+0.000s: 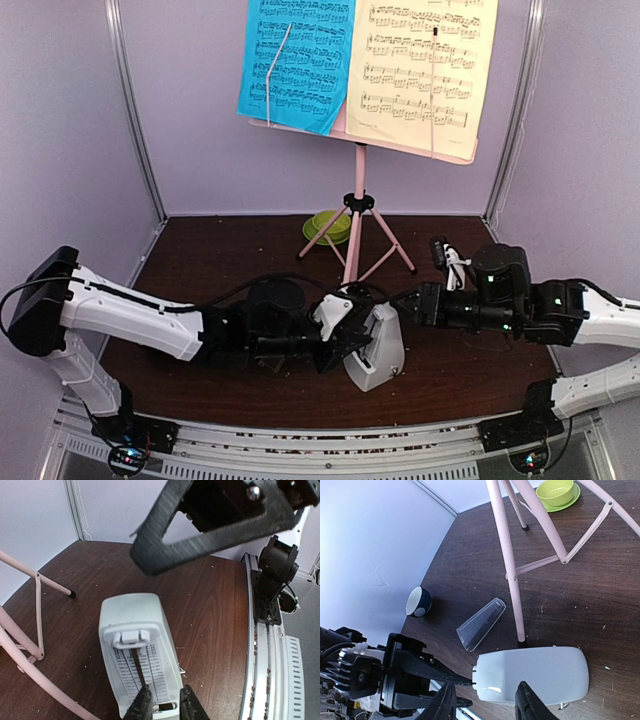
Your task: Set up the instrument practice props
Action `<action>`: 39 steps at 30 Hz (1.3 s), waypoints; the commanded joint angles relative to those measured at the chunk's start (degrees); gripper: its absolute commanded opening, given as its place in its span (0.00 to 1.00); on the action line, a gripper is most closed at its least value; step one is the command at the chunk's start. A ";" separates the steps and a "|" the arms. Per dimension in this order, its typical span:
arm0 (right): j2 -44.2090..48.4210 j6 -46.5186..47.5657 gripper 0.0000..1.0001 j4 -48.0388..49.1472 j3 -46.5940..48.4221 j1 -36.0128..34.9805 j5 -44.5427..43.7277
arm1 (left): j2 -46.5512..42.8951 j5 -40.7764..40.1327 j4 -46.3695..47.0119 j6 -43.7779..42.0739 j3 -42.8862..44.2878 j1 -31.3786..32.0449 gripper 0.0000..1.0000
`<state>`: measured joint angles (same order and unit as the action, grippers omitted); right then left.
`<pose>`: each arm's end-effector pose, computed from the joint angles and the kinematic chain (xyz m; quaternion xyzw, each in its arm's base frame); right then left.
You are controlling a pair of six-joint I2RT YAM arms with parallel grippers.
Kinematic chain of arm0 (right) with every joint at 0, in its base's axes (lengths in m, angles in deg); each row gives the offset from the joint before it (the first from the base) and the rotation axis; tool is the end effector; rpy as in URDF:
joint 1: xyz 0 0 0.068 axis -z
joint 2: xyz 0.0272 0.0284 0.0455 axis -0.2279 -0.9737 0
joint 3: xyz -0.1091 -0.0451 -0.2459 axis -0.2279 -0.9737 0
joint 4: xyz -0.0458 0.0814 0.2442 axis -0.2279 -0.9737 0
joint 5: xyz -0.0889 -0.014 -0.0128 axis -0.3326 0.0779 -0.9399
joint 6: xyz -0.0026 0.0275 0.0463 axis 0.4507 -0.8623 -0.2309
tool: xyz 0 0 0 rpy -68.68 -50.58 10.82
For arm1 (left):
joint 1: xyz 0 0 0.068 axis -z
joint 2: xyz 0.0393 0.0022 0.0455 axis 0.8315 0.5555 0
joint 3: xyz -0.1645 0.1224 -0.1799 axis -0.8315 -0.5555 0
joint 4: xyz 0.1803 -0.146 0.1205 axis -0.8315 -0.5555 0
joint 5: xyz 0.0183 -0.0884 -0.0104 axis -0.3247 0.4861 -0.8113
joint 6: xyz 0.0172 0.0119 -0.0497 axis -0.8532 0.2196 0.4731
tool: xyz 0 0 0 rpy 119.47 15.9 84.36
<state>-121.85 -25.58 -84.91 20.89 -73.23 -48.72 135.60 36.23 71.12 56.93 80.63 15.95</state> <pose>0.1066 0.1834 0.2926 -0.0830 0.8432 0.4244 0.3194 0.1103 -0.3439 0.2281 0.4355 0.6916 -0.3726 0.4397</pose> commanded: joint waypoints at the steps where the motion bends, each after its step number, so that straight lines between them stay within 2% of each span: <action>1: -1.15 -0.03 0.37 -0.38 1.29 -0.30 0.32 | 1.11 0.14 4.99 -1.21 2.35 0.04 0.19; 6: -2.83 -0.56 0.32 -0.42 1.32 -0.28 0.51 | 1.38 -0.83 5.35 0.30 1.96 0.02 0.17; 19: -4.32 -0.79 0.27 -0.38 0.64 -0.25 0.91 | 2.81 -1.06 3.48 4.25 3.38 -1.87 0.13; 39: -5.78 -1.71 0.15 -1.55 0.02 -0.75 0.65 | 5.90 6.57 0.59 1.11 7.03 -1.98 0.05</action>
<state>-126.03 -26.95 -84.58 20.89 -73.23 -49.25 140.49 39.16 71.36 59.88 85.88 13.68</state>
